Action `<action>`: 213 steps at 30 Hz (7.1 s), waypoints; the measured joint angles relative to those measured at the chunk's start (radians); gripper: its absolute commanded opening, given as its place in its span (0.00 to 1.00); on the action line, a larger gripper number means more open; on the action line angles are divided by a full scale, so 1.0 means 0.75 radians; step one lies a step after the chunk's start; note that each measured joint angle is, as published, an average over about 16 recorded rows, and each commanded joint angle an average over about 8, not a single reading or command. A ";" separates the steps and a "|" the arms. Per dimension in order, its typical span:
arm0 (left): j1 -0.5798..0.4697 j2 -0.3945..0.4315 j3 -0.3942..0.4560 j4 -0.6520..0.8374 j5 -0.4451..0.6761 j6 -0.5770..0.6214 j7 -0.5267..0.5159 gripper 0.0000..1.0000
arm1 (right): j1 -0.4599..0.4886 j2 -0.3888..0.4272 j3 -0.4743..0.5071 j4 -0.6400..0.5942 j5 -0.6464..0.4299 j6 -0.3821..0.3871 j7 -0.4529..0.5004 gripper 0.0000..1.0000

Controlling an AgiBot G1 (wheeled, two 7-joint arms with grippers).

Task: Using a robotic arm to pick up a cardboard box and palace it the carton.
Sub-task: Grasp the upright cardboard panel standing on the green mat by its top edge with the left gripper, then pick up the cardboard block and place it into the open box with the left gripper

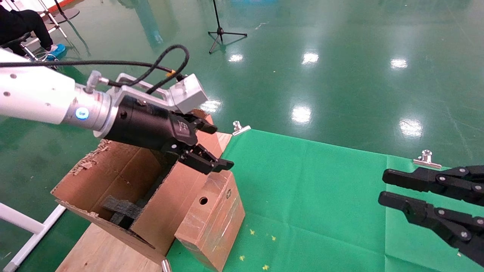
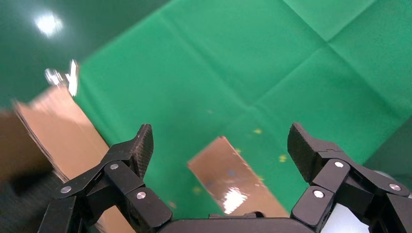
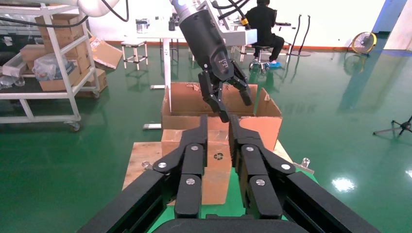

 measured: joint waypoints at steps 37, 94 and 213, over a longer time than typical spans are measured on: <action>-0.227 0.080 0.653 -0.015 -0.016 -0.005 -0.486 0.30 | 0.000 0.000 0.000 0.000 0.001 0.000 0.000 1.00; -0.763 -0.130 0.439 0.719 -0.001 0.012 0.391 0.00 | 0.000 0.000 0.000 0.000 0.001 0.001 0.000 1.00; 0.217 0.237 0.339 1.807 -0.125 -1.072 0.811 1.00 | 0.000 0.001 -0.001 -0.001 0.002 0.001 -0.001 1.00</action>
